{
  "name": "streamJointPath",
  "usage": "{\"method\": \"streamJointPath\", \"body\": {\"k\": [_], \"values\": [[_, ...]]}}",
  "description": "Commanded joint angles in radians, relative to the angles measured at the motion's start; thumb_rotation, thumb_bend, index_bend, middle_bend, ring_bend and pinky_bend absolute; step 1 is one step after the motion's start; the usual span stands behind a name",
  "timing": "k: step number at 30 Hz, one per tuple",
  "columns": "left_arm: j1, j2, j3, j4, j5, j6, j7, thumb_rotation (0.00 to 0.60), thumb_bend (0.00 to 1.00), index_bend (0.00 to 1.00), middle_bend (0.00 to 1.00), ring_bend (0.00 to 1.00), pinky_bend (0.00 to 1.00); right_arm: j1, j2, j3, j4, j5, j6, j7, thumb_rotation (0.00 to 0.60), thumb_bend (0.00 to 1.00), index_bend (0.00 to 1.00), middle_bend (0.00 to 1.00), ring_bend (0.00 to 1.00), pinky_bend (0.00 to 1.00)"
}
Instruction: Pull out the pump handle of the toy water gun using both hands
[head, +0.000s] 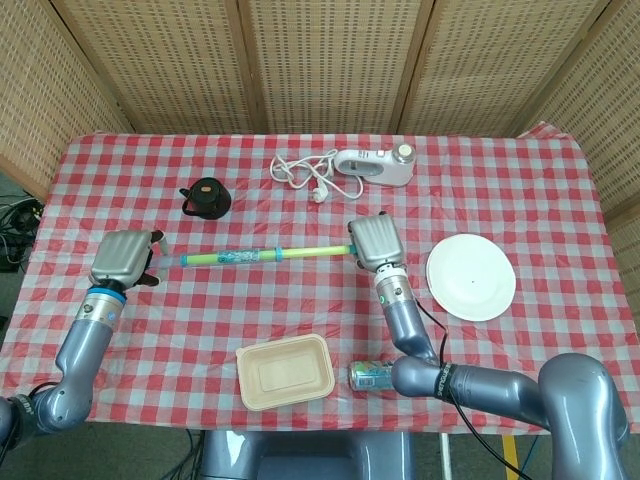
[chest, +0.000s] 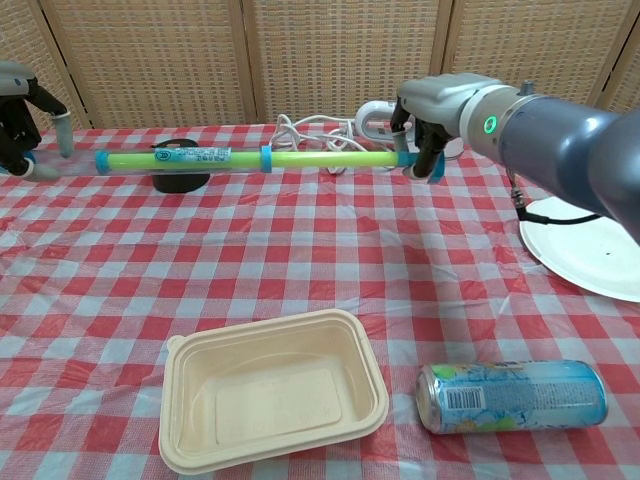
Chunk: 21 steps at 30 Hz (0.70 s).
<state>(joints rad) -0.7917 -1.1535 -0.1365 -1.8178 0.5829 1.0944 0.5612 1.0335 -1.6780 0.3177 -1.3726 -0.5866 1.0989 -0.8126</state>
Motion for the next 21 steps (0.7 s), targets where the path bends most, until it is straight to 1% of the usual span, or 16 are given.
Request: {"method": "streamJointPath", "body": {"k": [1,9,21], "values": [[0.017,0.007,0.015,0.021,0.011,-0.011,-0.017,0.600,0.44,0.58,0.83,0.79,0.69,-0.007,0.011,-0.006,0.006,-0.001,0.003,-0.004,0.600,0.54,0.82,1.00,0.96,0.44],[0.047,0.022,0.031,0.065,0.028,-0.031,-0.050,0.600,0.44,0.59,0.83,0.79,0.69,-0.018,0.030,-0.014,0.027,0.002,0.017,-0.027,0.600,0.54,0.82,1.00,0.96,0.44],[0.059,0.031,0.032,0.084,0.055,-0.048,-0.064,0.600,0.44,0.59,0.83,0.79,0.69,-0.026,0.060,-0.009,0.011,0.027,0.042,-0.068,0.600,0.54,0.82,1.00,0.96,0.44]]}}
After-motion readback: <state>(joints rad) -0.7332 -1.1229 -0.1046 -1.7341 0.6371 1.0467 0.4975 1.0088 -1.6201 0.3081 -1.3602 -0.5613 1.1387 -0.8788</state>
